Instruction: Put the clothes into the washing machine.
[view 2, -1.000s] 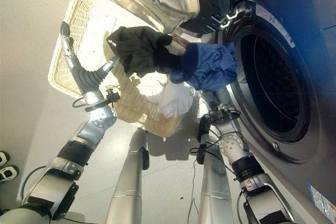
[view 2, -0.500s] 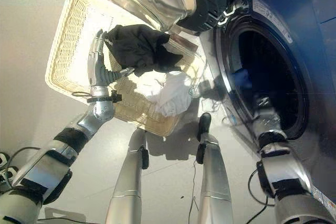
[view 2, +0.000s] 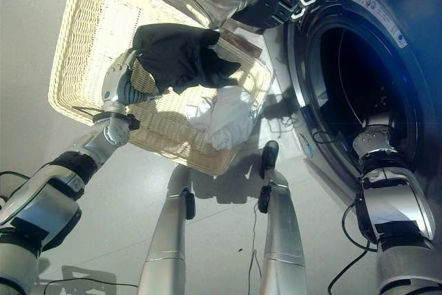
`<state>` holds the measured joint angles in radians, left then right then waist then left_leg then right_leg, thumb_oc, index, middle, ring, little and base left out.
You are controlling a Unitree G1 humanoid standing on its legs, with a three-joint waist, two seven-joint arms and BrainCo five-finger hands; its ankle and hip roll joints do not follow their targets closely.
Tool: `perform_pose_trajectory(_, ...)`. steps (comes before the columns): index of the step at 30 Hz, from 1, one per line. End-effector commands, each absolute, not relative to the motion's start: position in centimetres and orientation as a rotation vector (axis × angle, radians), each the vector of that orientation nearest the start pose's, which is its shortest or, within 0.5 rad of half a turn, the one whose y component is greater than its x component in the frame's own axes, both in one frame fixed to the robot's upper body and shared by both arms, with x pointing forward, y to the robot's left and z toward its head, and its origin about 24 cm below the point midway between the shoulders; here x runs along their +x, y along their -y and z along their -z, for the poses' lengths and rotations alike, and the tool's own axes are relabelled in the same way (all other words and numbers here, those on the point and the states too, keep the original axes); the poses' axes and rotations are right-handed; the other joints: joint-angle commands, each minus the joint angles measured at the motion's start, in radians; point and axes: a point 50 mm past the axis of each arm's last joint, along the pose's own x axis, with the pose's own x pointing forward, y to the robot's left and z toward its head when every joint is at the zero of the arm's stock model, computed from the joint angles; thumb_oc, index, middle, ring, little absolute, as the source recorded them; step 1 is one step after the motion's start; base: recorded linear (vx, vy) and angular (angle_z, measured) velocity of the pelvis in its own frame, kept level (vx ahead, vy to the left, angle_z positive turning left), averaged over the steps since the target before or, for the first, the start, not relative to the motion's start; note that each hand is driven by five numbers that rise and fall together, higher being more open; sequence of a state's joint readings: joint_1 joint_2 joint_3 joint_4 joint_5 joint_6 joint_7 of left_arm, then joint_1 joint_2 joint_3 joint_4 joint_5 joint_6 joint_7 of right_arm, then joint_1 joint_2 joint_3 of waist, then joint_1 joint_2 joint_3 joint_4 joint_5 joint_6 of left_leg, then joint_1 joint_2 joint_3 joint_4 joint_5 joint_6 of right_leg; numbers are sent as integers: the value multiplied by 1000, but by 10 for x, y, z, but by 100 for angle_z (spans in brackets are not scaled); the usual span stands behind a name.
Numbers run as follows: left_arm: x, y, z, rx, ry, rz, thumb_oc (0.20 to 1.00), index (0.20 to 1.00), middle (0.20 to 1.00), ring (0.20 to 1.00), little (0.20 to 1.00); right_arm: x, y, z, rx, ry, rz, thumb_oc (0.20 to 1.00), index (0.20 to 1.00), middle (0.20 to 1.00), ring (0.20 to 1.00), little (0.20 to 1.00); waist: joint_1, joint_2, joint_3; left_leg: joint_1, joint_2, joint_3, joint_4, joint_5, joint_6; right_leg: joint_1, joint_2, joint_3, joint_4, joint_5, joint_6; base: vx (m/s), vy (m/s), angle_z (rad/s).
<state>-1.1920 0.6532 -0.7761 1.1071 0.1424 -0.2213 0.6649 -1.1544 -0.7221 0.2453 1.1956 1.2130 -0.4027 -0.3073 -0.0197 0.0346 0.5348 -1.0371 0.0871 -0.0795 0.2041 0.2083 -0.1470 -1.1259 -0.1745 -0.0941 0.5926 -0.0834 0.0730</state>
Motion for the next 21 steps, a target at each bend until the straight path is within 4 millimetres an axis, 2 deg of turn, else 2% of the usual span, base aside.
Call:
perform_pose_trajectory(1, 404, -237, -271, 1148, 569, -633, 1000, 1000, 1000, 1000, 1000, 366, 349, -269, 444, 487, 773, 1000, 1000, 1000, 1000, 1000, 10, -43, -15, -7, -60, 56, 108, -129, 45, 51, 70, -34, -227, 177, 49, 0, 0, 0)
perform_pose_trajectory(10, 399, -236, -293, 1096, 685, -739, 1000, 1000, 1000, 1000, 1000, 373, 339, -260, 417, 429, 783, 1000, 1000, 1000, 1000, 1000, 1, -68, -15, -35, -54, 47, 110, -133, 44, 34, 81, -33, -230, 178, 47, 0, 0, 0)
perform_pose_trajectory(15, 393, -224, -310, 1047, 869, -792, 1000, 1000, 1000, 1000, 1000, 377, 332, -253, 428, 417, 760, 1000, 1000, 1000, 1000, 1000, -3, -92, -15, -43, -50, 38, 103, -135, 38, 38, 91, -34, -243, 181, 50, -6, -22, -7)
perform_pose_trajectory(21, 395, -208, -312, 1141, 932, -683, 1000, 1000, 1000, 1000, 1000, 382, 321, -250, 446, 417, 741, 1000, 1000, 1000, 1000, 1000, -3, -110, -15, -48, -50, 28, 103, -140, 37, 41, 96, -39, -254, 189, 53, -1, -40, -1)
